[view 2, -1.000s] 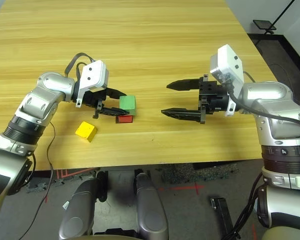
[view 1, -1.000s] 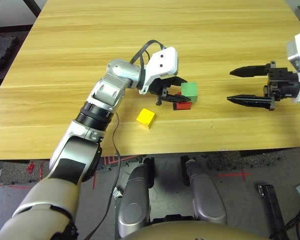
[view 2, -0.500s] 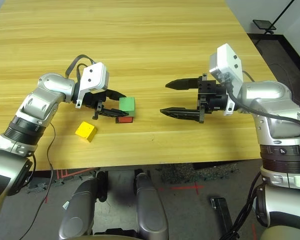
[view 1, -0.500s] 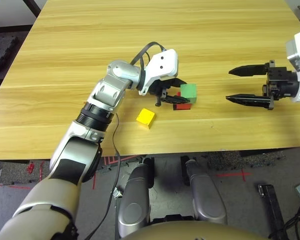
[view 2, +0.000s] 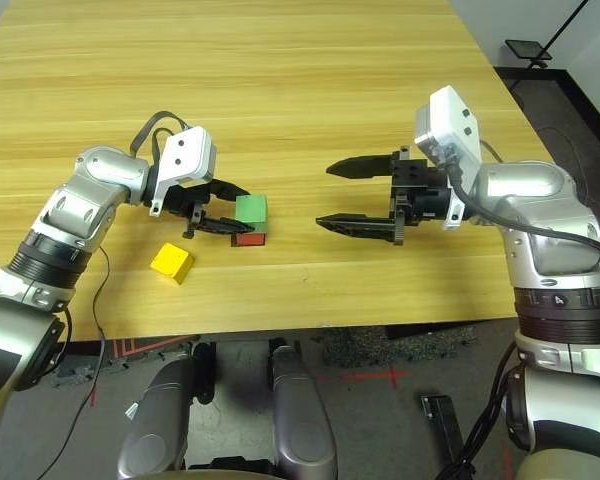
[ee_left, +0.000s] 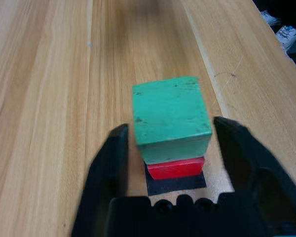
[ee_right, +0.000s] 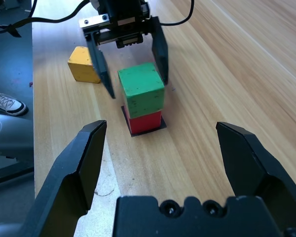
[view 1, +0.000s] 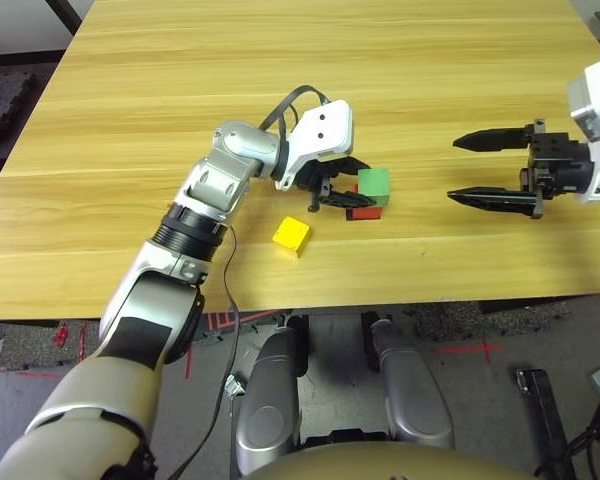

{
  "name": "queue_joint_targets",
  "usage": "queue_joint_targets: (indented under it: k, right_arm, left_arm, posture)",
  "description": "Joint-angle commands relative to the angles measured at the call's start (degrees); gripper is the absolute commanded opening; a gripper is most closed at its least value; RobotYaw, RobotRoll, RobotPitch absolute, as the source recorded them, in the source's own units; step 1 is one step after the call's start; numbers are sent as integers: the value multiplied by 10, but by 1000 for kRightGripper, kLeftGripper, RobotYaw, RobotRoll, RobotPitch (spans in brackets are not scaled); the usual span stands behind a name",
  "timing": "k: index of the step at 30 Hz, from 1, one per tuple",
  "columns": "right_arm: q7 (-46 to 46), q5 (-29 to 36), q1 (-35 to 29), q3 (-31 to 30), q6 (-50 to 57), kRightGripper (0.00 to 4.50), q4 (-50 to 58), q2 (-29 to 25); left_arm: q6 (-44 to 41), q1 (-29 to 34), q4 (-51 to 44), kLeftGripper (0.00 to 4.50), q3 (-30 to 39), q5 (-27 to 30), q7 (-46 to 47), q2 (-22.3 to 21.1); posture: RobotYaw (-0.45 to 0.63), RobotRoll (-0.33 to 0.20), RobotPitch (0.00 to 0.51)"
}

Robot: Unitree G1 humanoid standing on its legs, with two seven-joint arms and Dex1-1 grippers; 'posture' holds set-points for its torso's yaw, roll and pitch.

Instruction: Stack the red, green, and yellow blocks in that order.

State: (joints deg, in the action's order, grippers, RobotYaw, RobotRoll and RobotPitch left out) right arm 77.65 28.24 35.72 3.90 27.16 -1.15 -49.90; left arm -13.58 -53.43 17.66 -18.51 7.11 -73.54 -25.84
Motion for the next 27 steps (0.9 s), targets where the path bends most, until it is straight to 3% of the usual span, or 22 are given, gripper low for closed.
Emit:
queue_joint_targets:
  k: [1, 8, 16, 20, 24, 27]
  right_arm:
    - [3, 1, 2, -5, -7, 4500, -1, 2]
    - [4, 0, 7, -9, -11, 4500, -8, 4]
    - [3, -3, 10, -14, -15, 4500, -16, 9]
    - [-2, 0, -1, -11, -15, 4500, -8, 13]
    - [-7, 3, -13, -8, -15, 4500, -4, 16]
    - [-11, 3, -16, -9, -16, 4500, -6, 22]
  left_arm:
    - [-10, -4, -3, 4461, -3, -4, -9, -5]
    - [-36, -6, -33, 4461, 4, 1, -24, -33]
    - [-114, 22, -122, 4461, 44, 21, -23, -117]
    - [-208, 62, -200, 4461, 105, 27, 68, -130]
    - [-409, 104, -318, 4461, 187, 77, 171, -112]
    - [-507, 140, -419, 4461, 217, 117, 207, -111]
  posture:
    - [204, 89, 277]
    - [213, 94, 279]
    - [221, 107, 279]
    - [226, 119, 281]
    - [235, 131, 284]
    - [264, 145, 284]
